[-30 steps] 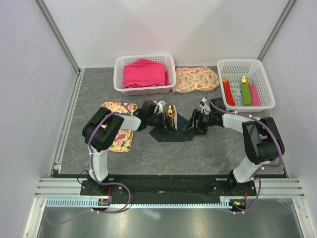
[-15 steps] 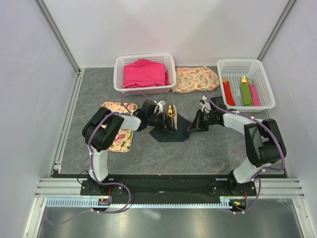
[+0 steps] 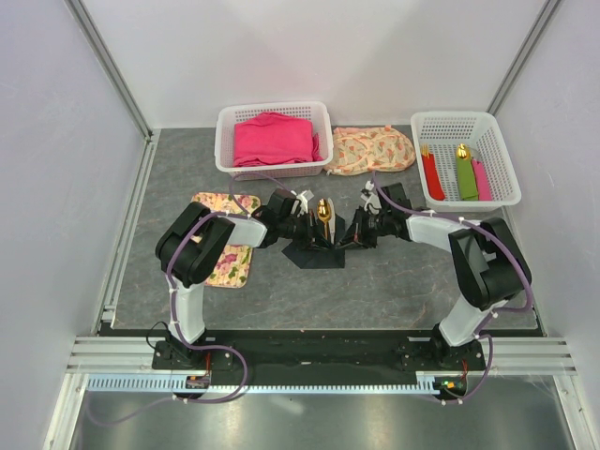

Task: Place the utensils on the paper napkin and roll it up

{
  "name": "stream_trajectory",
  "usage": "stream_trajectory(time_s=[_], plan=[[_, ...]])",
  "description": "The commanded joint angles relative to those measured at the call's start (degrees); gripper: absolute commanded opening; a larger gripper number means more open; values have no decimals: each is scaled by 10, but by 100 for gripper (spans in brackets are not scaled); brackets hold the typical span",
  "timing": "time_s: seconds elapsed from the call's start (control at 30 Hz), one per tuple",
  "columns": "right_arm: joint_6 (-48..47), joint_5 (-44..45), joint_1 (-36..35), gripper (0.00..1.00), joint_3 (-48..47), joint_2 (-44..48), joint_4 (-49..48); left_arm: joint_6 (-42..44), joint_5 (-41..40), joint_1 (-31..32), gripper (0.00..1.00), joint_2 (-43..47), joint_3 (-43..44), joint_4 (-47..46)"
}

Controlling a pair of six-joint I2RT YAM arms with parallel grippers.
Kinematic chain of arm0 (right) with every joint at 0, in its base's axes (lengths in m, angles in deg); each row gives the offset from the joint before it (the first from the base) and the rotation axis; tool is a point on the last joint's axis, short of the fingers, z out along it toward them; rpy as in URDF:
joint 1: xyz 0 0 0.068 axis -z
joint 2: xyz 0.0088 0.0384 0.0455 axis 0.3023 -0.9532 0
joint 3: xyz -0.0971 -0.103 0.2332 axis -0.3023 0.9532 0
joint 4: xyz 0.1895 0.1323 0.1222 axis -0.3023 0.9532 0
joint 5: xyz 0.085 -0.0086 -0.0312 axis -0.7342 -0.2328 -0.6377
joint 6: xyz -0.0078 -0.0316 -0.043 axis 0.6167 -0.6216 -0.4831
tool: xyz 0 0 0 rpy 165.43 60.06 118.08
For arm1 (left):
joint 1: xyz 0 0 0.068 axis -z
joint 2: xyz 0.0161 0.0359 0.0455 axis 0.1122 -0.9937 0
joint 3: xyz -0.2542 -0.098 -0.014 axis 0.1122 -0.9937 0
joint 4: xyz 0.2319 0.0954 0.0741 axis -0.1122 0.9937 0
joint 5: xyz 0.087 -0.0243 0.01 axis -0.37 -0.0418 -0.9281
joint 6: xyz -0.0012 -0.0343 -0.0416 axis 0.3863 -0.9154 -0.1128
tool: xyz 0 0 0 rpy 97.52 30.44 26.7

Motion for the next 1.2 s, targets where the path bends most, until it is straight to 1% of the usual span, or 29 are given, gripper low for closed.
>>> stream_trajectory(time_s=[0.0, 0.23, 0.53, 0.67, 0.73, 0.9, 1.17], plan=[[38, -14, -12, 0, -20, -18, -45, 15, -20, -5, 2, -6, 6, 13], [33, -1, -13, 0, -18, -55, -48, 10, -12, -6, 2, -3, 6, 12], [21, 27, -13, 0, -17, -64, -33, -23, 17, -14, 4, 45, -13, -14], [14, 34, -13, 0, -17, -63, -25, -27, 31, -19, 10, 78, -34, -20], [12, 34, -13, 0, -19, -60, -23, -24, 35, -21, 11, 99, -49, -13], [13, 31, -13, 0, -23, -54, -24, -4, 41, -26, 10, 120, -81, 16], [15, 26, -13, 0, -25, -51, -24, 9, 43, -24, 7, 99, -102, 14]])
